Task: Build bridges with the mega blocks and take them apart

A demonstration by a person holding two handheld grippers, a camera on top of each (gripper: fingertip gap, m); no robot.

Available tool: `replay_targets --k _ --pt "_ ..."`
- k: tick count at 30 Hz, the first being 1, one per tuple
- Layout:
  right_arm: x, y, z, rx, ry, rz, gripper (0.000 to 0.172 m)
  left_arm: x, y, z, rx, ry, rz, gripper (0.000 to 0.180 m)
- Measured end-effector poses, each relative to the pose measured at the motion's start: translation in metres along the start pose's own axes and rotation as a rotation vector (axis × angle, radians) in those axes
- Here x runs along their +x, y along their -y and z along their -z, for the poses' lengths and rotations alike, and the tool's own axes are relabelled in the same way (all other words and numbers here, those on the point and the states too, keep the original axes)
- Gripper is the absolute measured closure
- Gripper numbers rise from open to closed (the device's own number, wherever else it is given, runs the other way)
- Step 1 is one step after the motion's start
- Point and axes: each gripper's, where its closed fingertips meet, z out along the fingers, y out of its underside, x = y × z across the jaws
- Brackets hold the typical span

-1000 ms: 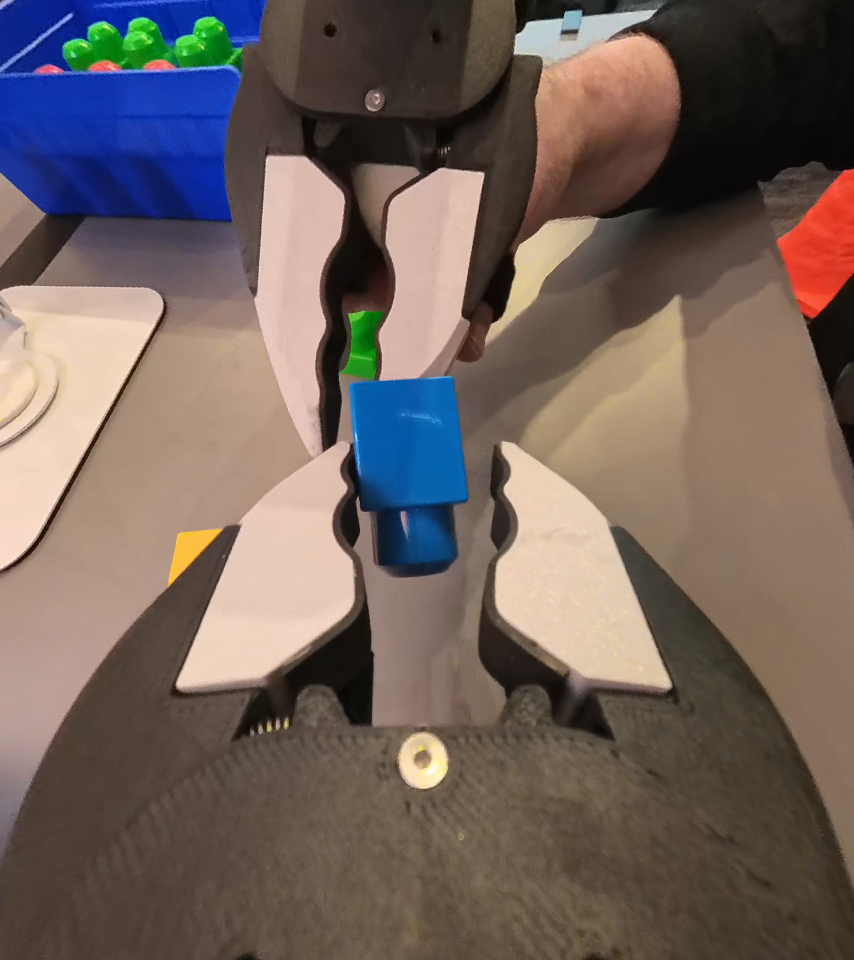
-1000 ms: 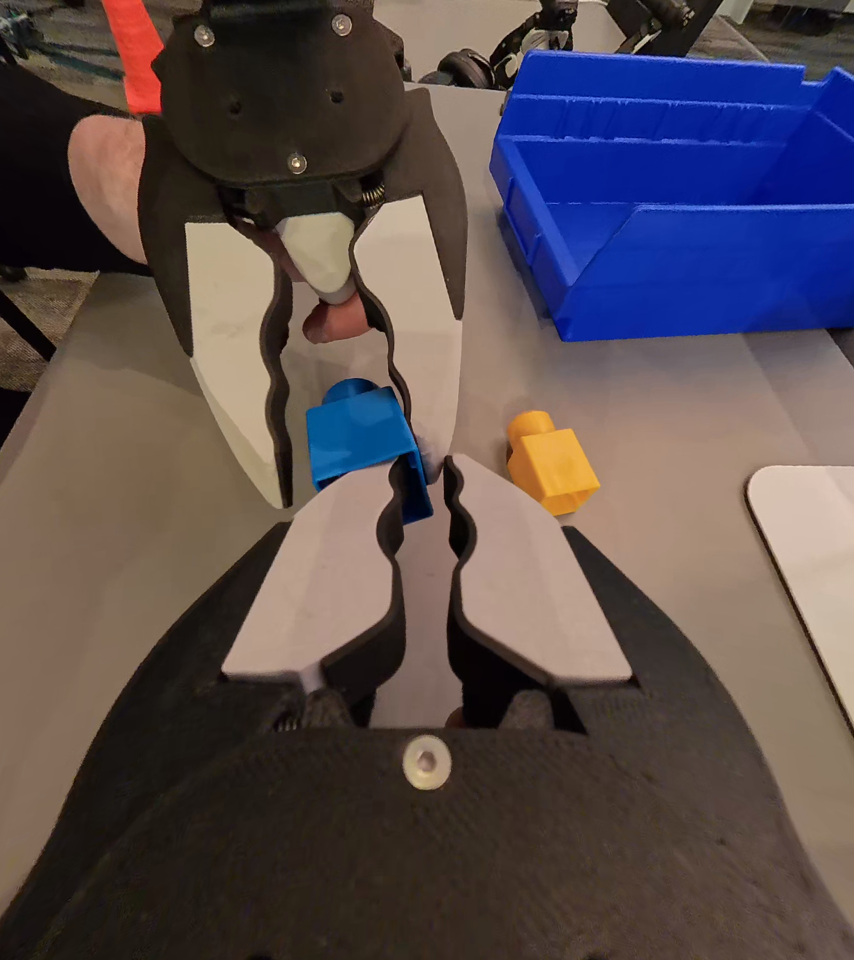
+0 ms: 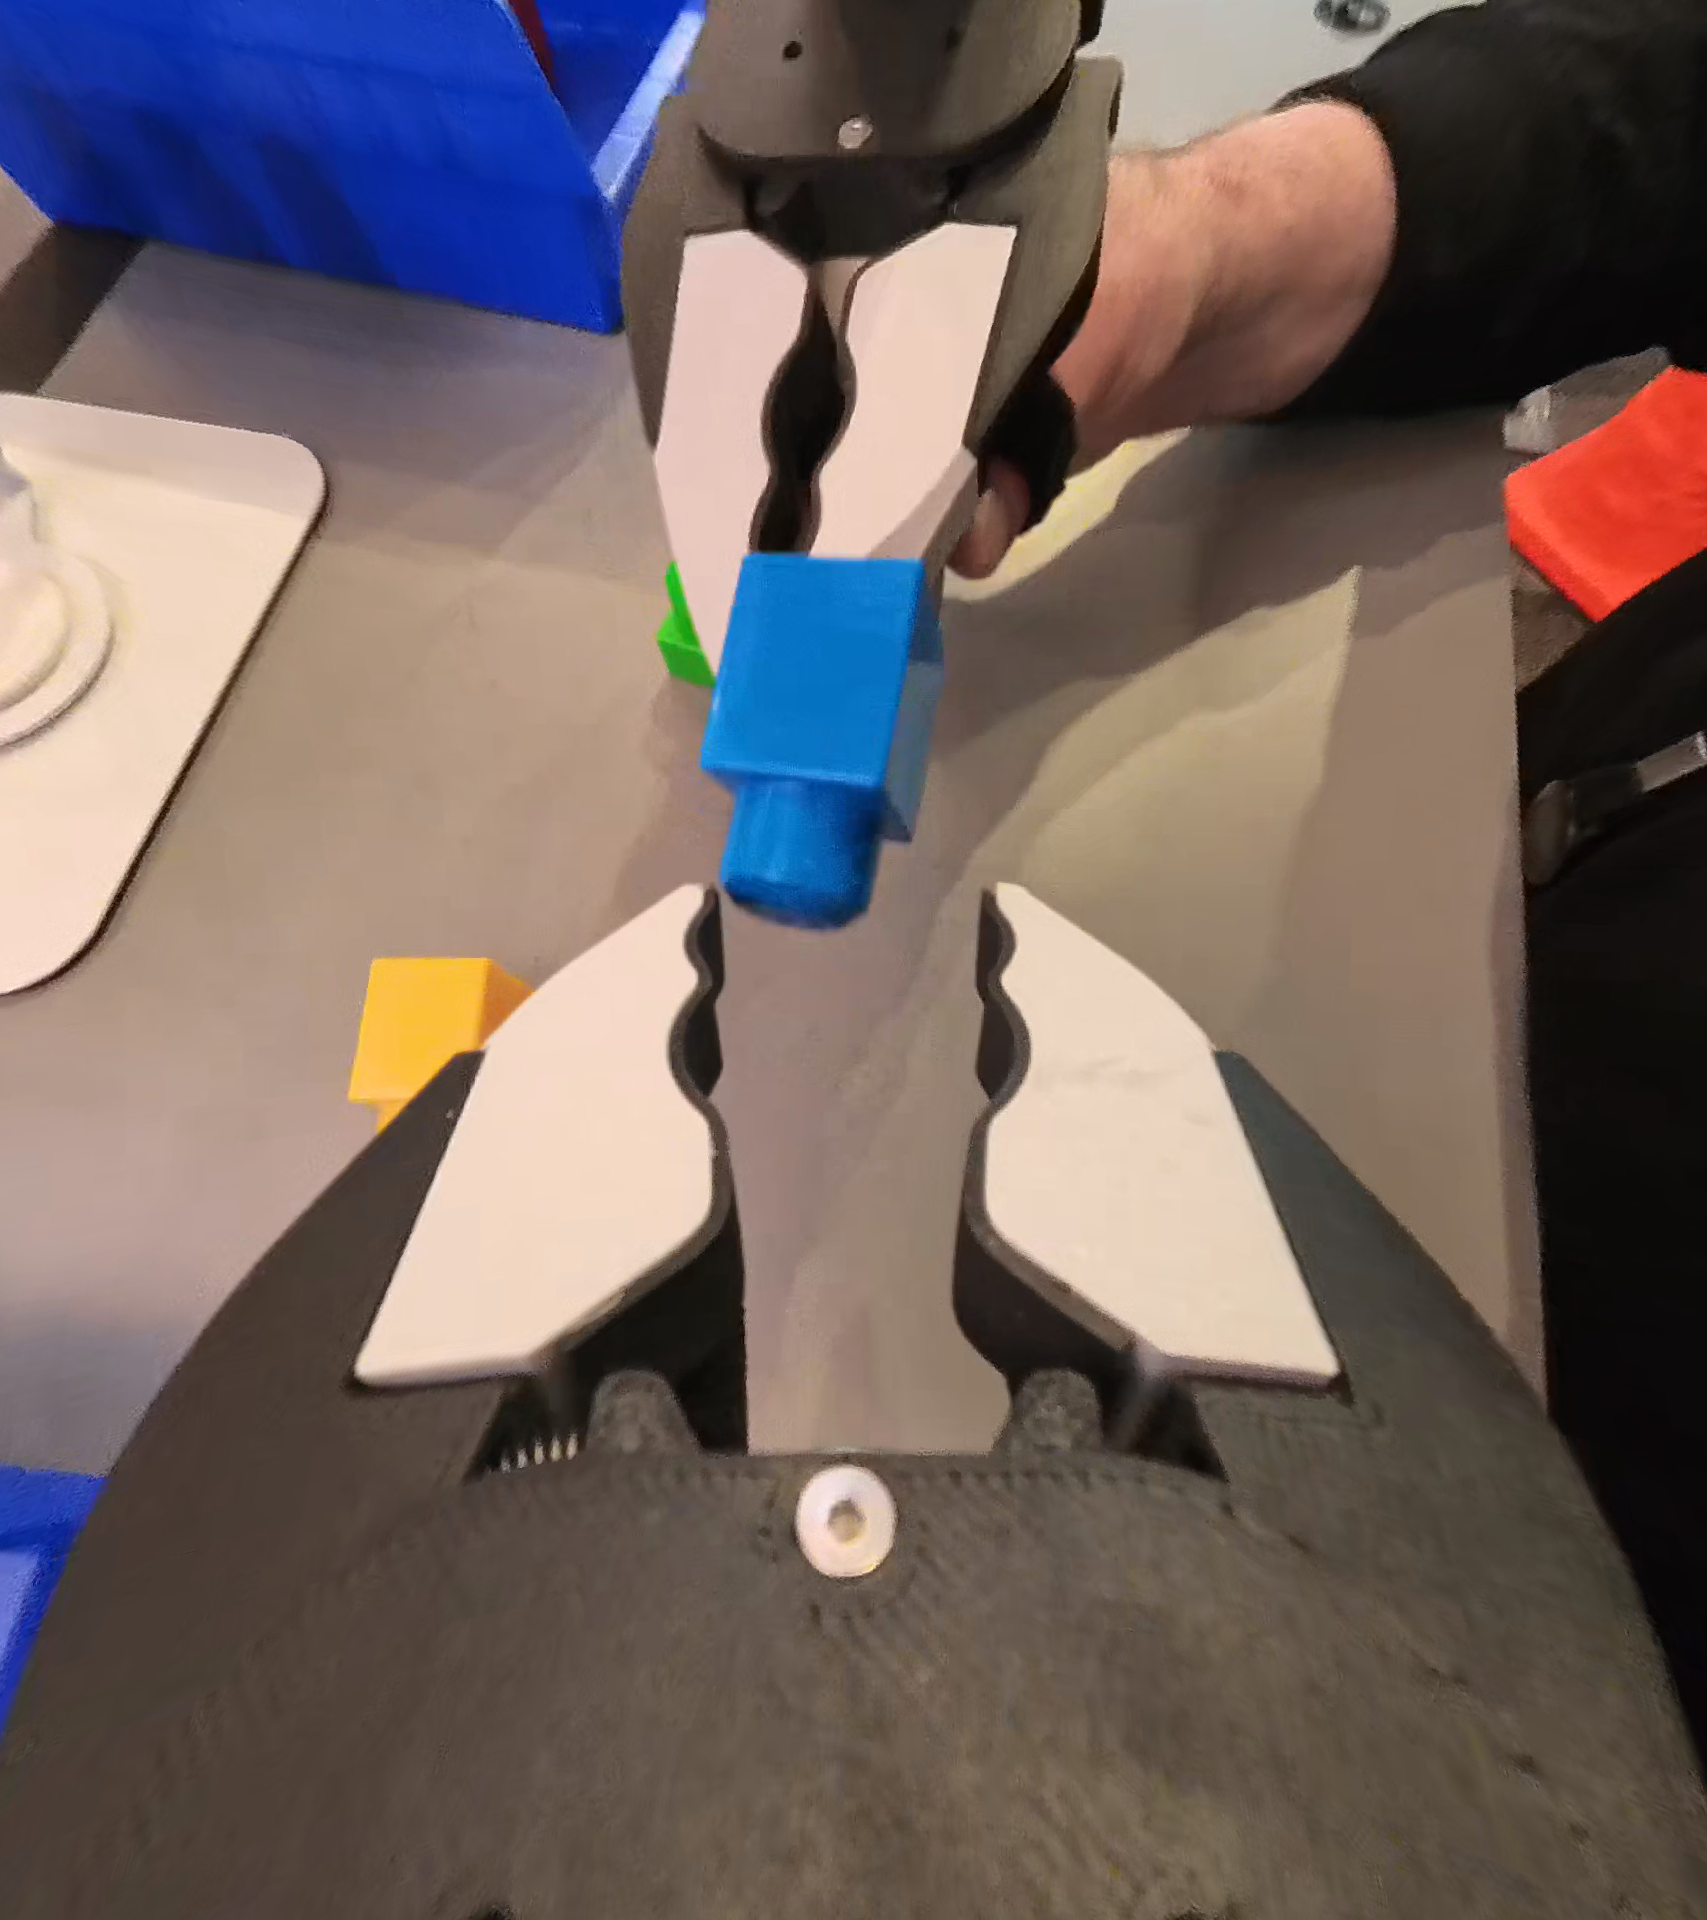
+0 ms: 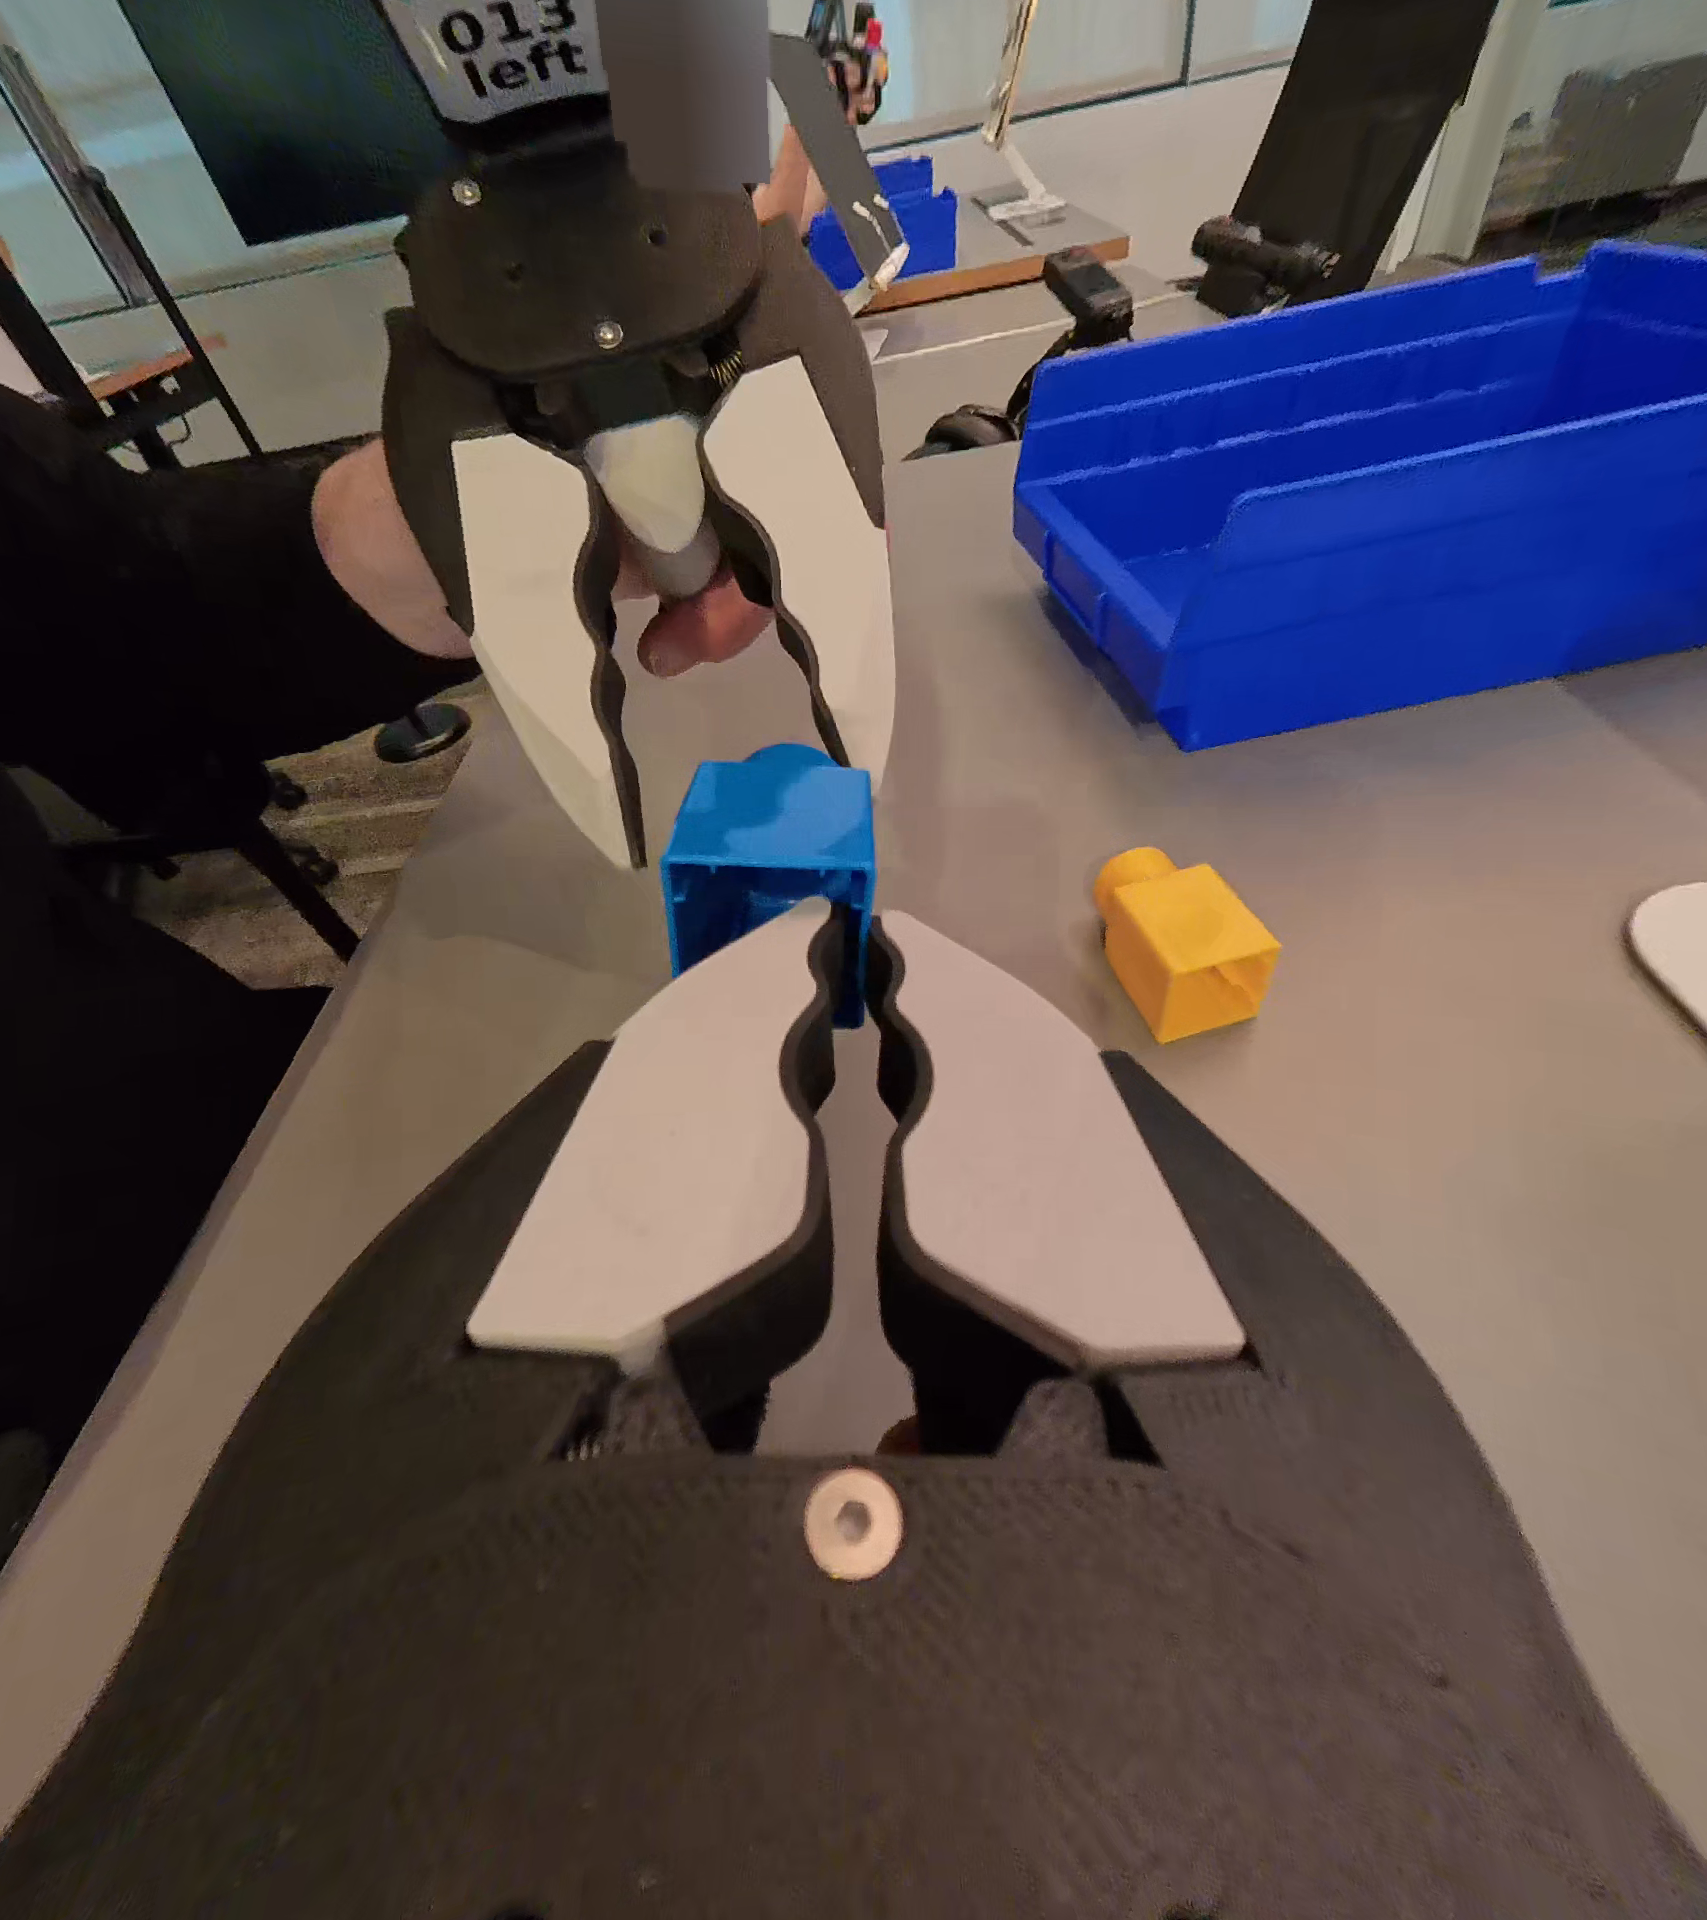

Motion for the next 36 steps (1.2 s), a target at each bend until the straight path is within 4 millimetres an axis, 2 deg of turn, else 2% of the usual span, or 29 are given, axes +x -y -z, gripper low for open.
replay_targets --k 1,3,6,8,9,12,16,17,19,21,23,29,36 --pt "0.002 0.003 0.002 0.005 -0.009 0.010 0.169 -0.005 -0.002 0.002 0.000 0.022 -0.007 0.133" --pt "0.001 0.007 0.005 -0.003 -0.016 0.038 0.169 -0.029 -0.014 0.006 -0.054 0.132 -0.036 0.123" --pt "0.000 0.003 0.012 -0.013 -0.012 0.043 0.170 -0.051 -0.014 0.009 0.003 0.174 -0.014 0.108" --pt "0.002 -0.001 0.015 -0.016 -0.013 0.036 0.170 -0.073 -0.030 -0.002 -0.075 0.241 -0.020 0.093" --pt "0.002 -0.003 0.015 -0.023 -0.016 0.042 0.170 -0.080 -0.035 -0.010 -0.101 0.244 -0.018 0.092" --pt "0.000 -0.012 0.015 -0.058 -0.022 0.087 0.170 -0.092 -0.047 -0.034 -0.170 0.236 -0.022 0.094" --pt "0.000 -0.017 0.015 -0.075 -0.028 0.094 0.170 -0.102 -0.073 -0.055 -0.341 0.229 -0.029 0.112" --pt "-0.001 -0.017 0.015 -0.075 -0.025 0.098 0.170 -0.105 -0.075 -0.058 -0.348 0.231 -0.016 0.115" --pt "-0.001 -0.017 0.015 -0.079 -0.026 0.103 0.170 -0.103 -0.076 -0.062 -0.338 0.186 0.000 0.144" --pt "0.000 -0.018 0.016 -0.079 -0.037 0.109 0.170 -0.107 -0.075 -0.063 -0.301 0.198 0.022 0.144" --pt "0.002 -0.017 0.018 -0.074 -0.056 0.118 0.169 -0.102 -0.065 -0.060 -0.234 0.174 0.016 0.144" --pt "0.004 -0.011 0.023 -0.090 -0.113 0.215 0.169 -0.065 -0.003 -0.043 0.012 0.055 -0.019 0.144" --pt "-0.001 -0.009 0.024 -0.120 -0.128 0.291 0.169 -0.045 0.018 -0.037 0.037 0.002 -0.087 0.144"
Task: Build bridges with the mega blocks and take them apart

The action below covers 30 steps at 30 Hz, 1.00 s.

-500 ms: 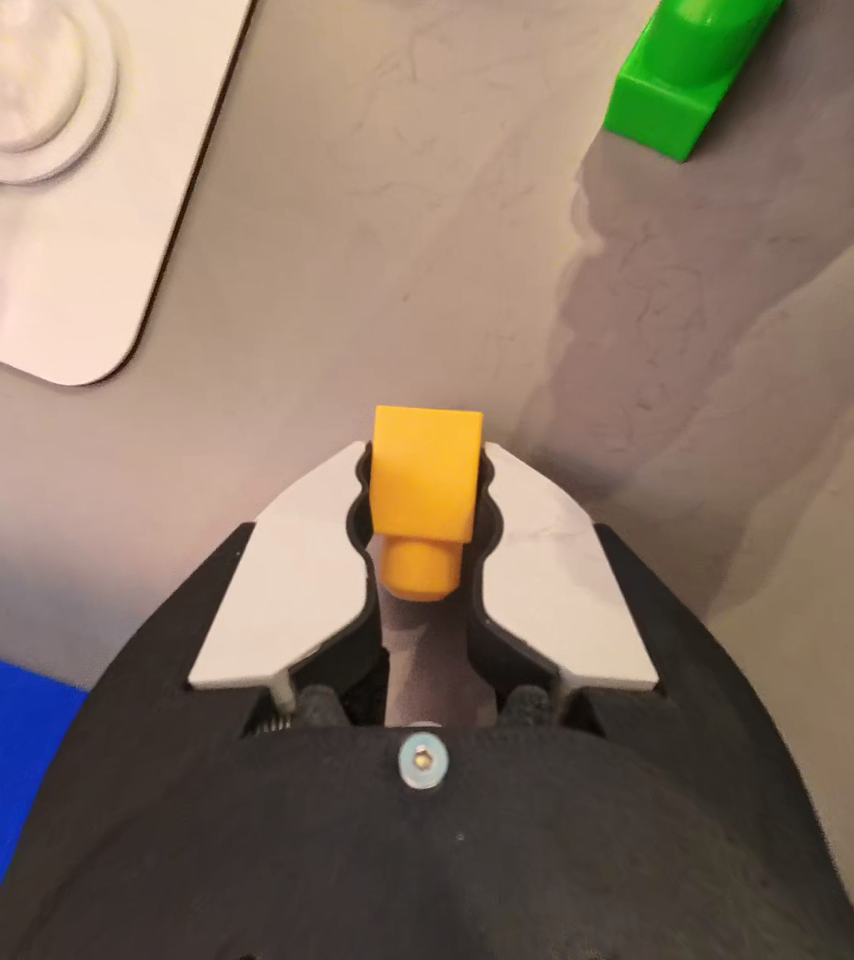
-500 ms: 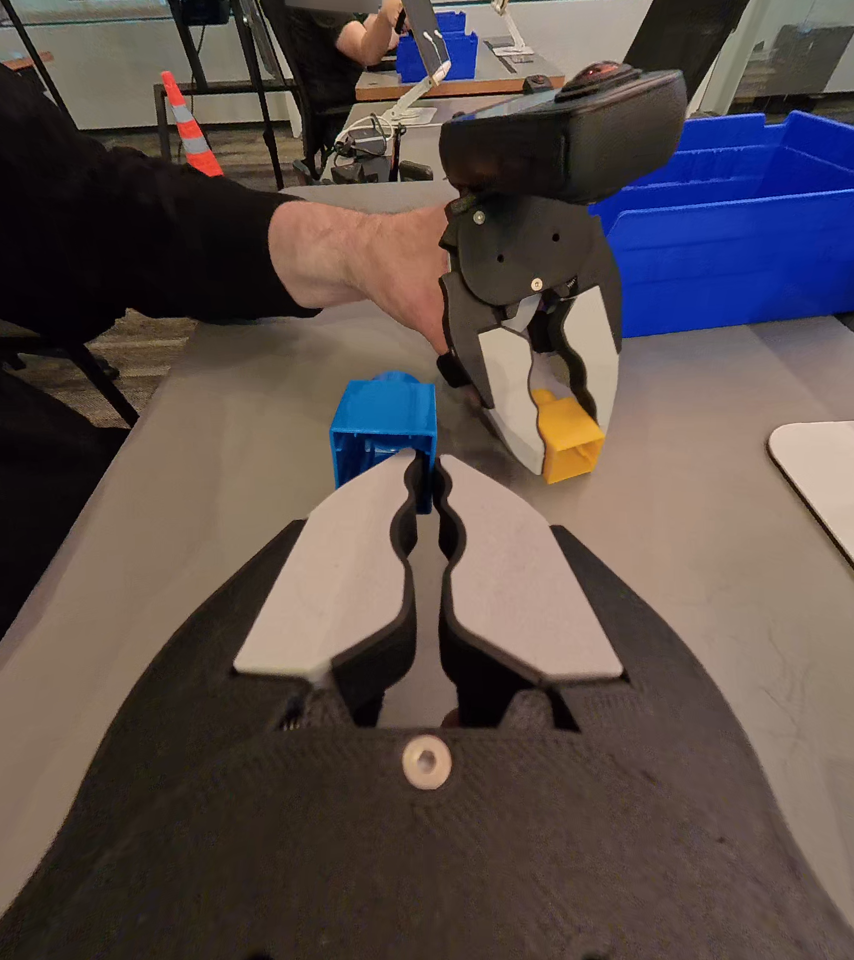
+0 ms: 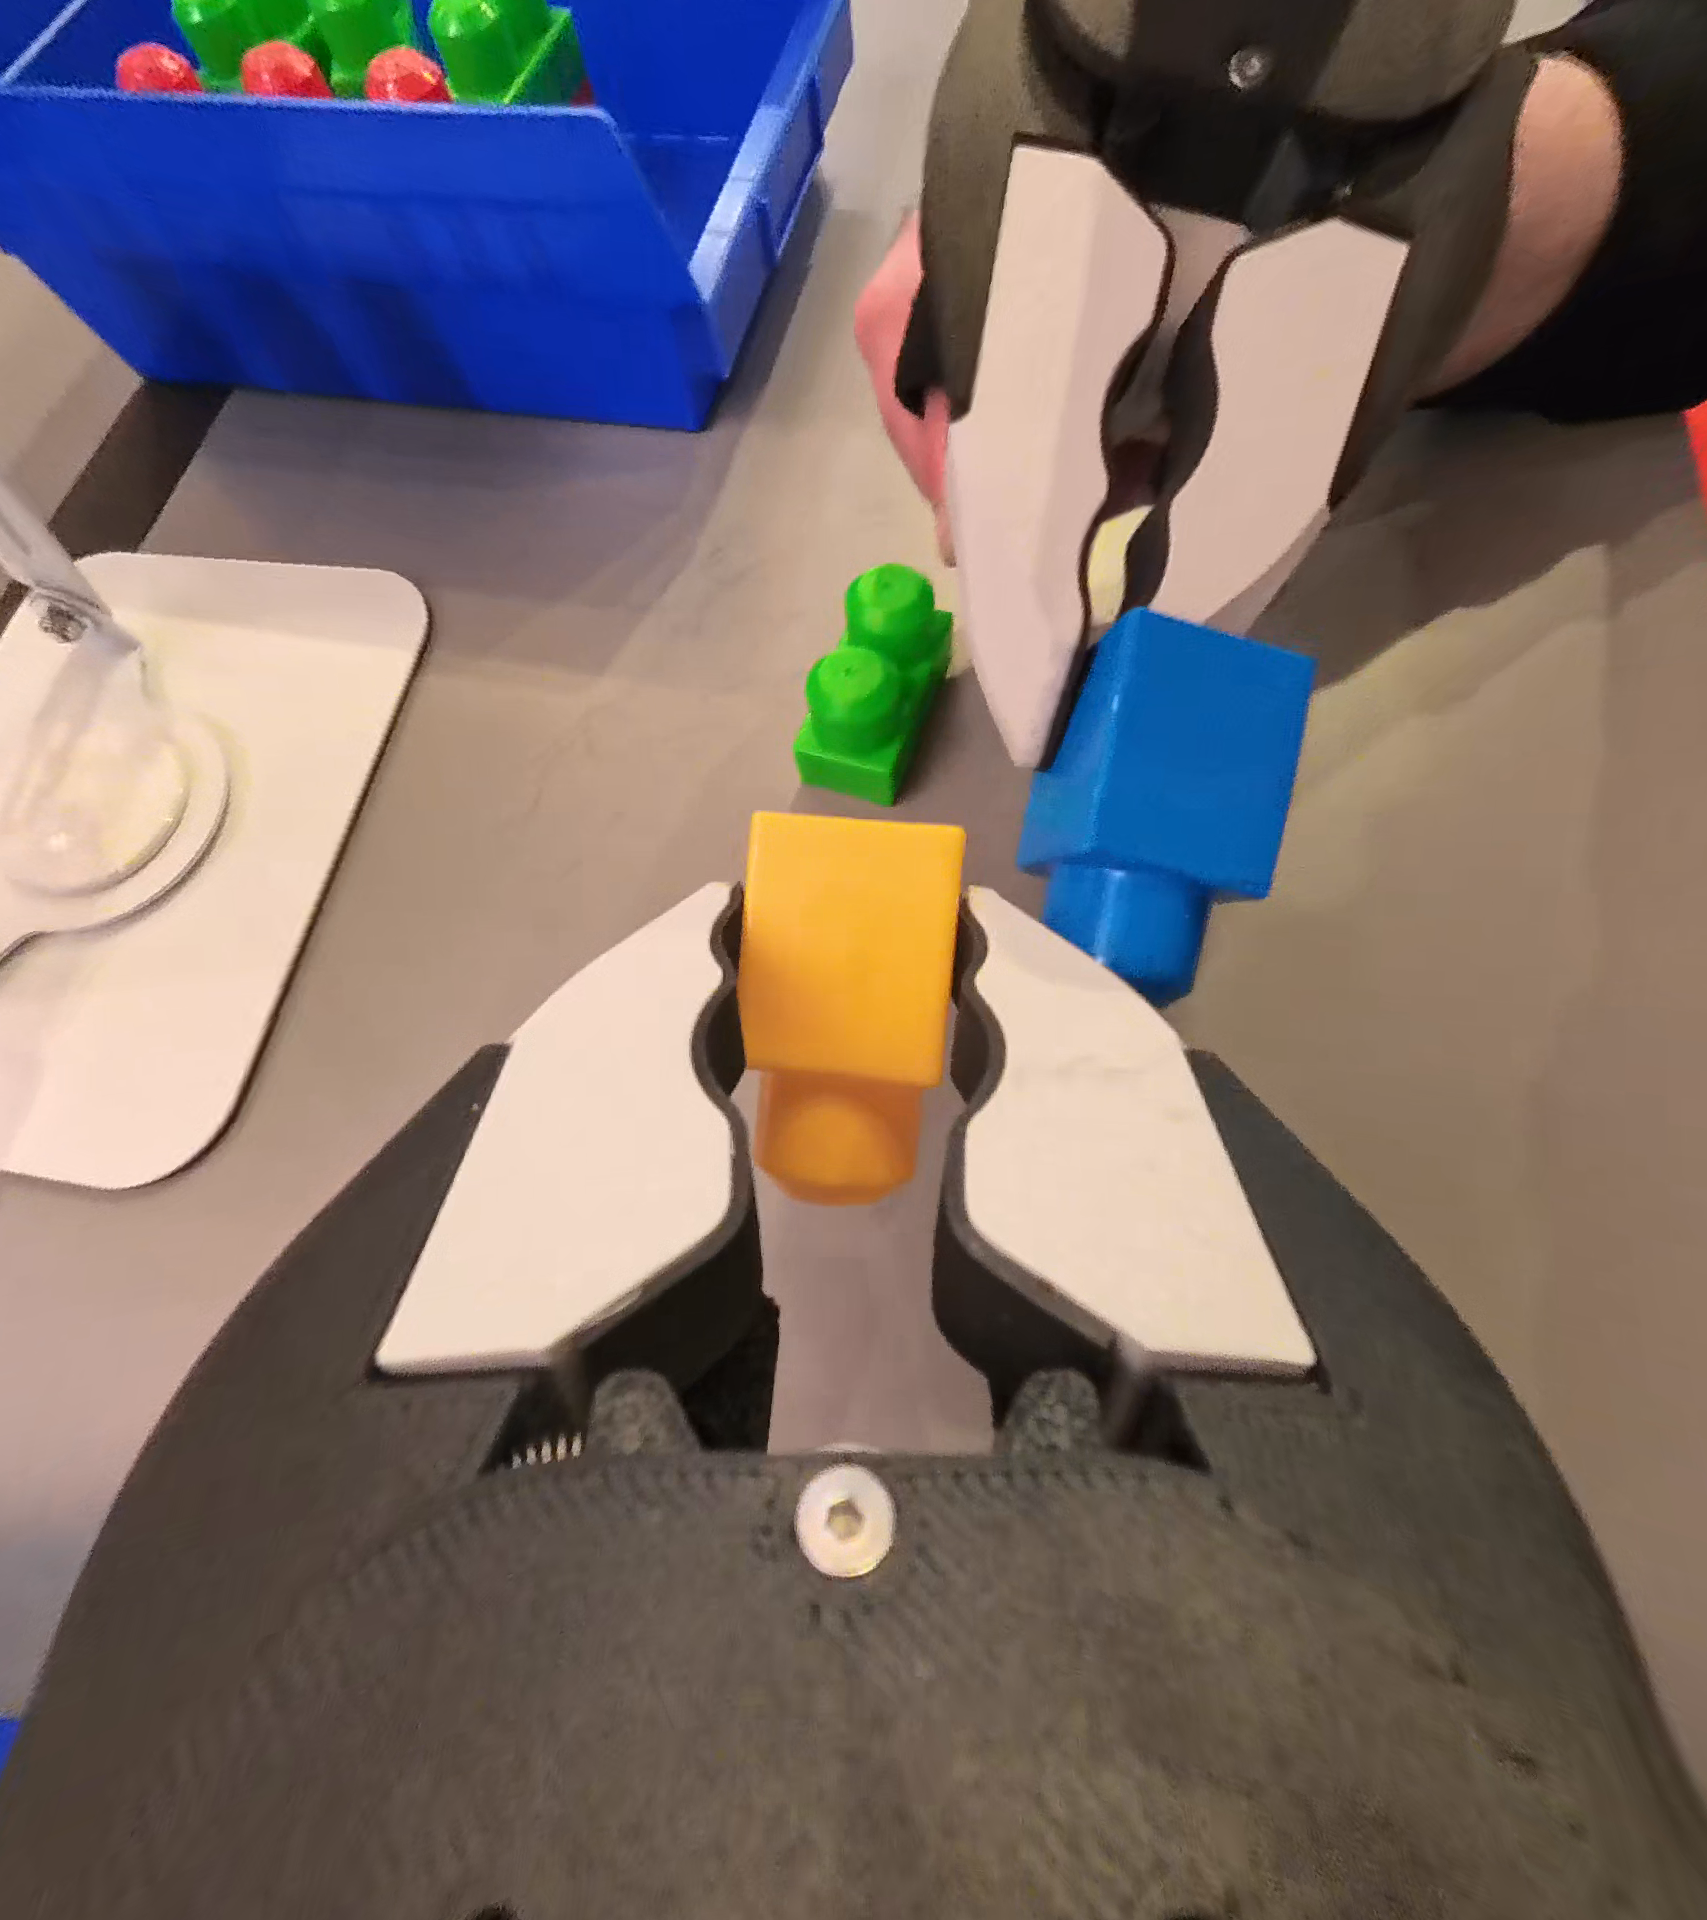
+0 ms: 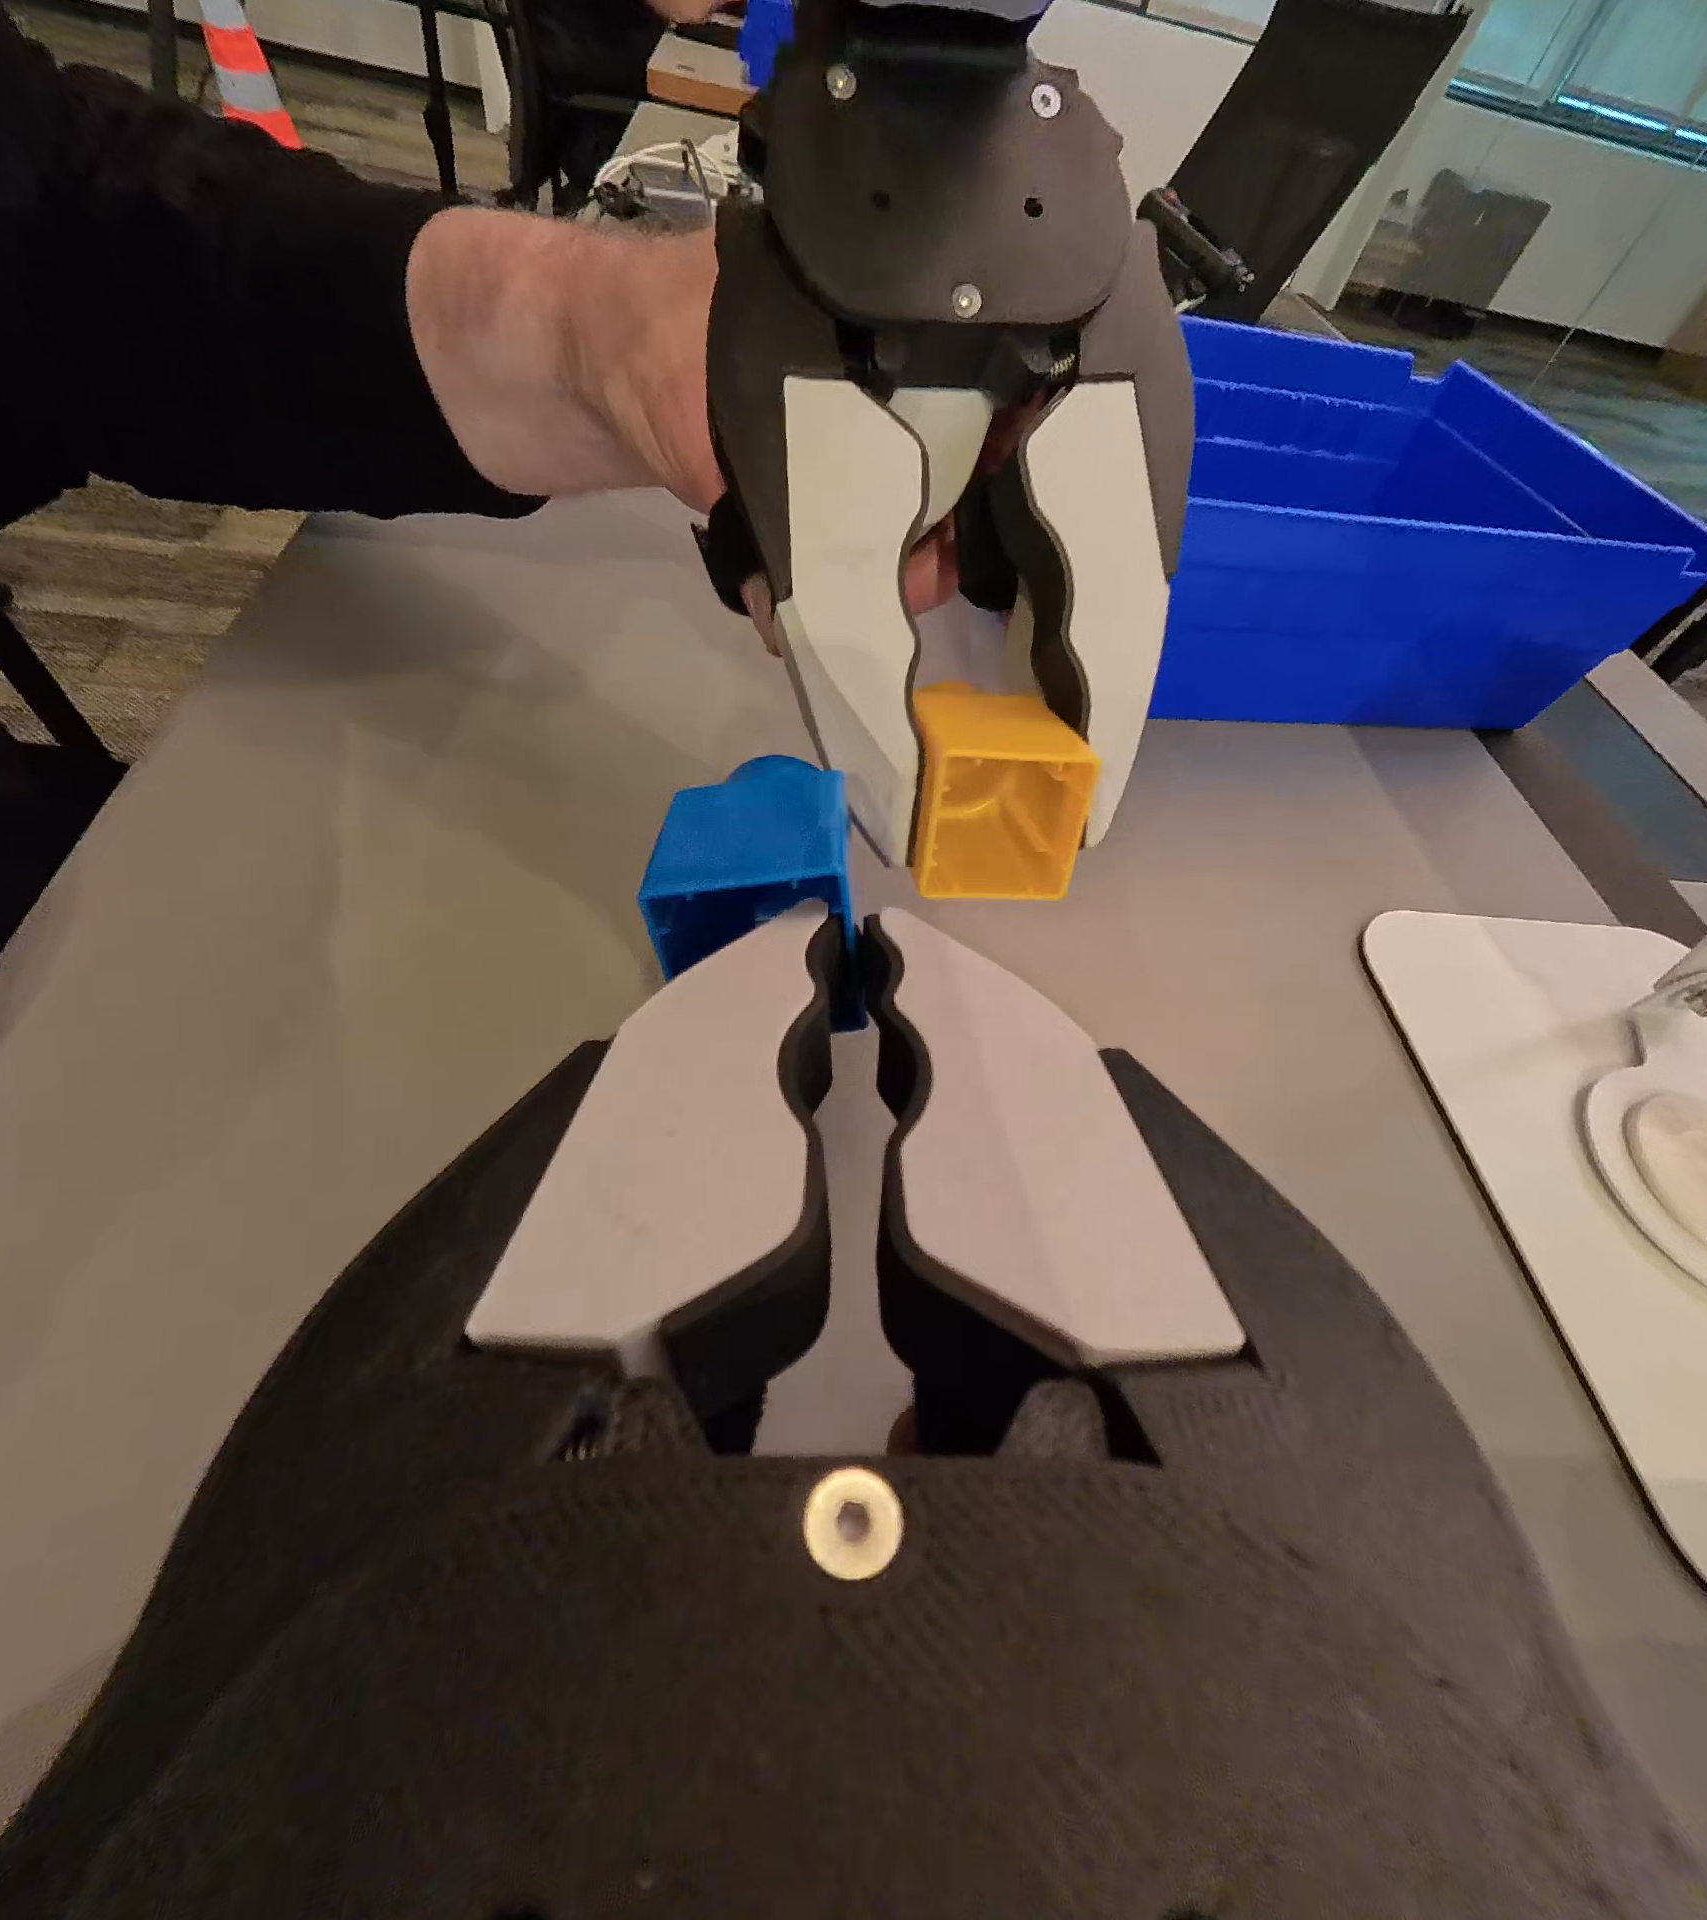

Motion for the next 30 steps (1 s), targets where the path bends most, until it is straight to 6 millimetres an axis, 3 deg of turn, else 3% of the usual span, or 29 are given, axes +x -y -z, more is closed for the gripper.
replay_targets --k 5,11,17,30 --pt "-0.003 0.005 0.004 0.012 0.010 0.021 0.169 0.000 0.005 0.006 0.035 -0.038 0.028 0.144" --pt "-0.008 0.011 0.010 -0.021 -0.022 0.190 0.169 0.026 0.022 0.029 0.198 -0.493 0.346 0.144" --pt "-0.022 0.016 0.003 -0.075 -0.079 0.389 0.169 0.046 0.015 0.026 0.092 -0.753 0.478 0.144" --pt "-0.023 0.018 -0.002 -0.077 -0.133 0.460 0.165 0.057 0.015 0.012 0.024 -0.894 0.512 0.144"
